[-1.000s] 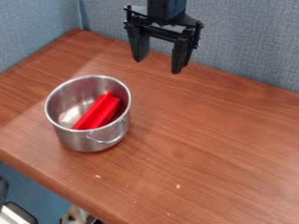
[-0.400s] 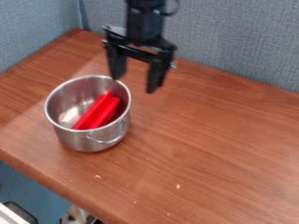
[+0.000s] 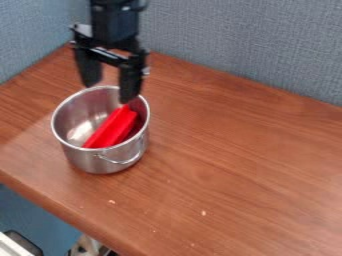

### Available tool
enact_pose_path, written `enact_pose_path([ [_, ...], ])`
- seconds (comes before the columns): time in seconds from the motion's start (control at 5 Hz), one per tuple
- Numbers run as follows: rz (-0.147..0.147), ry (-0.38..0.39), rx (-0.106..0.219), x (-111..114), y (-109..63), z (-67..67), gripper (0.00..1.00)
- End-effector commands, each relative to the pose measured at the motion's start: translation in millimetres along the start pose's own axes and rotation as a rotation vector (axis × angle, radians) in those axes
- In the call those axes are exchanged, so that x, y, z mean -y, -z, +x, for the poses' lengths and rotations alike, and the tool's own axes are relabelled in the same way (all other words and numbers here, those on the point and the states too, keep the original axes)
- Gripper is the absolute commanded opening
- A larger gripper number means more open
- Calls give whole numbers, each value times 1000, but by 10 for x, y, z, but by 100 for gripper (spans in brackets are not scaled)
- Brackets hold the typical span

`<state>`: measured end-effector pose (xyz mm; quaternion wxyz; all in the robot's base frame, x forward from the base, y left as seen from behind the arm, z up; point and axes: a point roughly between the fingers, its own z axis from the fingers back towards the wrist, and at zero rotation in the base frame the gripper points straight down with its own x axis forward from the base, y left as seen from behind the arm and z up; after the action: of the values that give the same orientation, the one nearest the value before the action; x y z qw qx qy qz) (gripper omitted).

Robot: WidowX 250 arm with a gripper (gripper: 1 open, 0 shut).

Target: Move the red object from the metal pot to the table

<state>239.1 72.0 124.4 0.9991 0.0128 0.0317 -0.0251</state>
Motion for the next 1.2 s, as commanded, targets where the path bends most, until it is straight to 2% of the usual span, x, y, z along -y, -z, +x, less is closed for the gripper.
enact_pose_path([
  [0.0,41,20,55,-152,-27,-88,100],
  [0.2,54,44,56,-160,89,-138,100],
  [0.8,47,103,17,-47,402,-37,100],
  [1.0,51,116,15,13,501,-17,100],
])
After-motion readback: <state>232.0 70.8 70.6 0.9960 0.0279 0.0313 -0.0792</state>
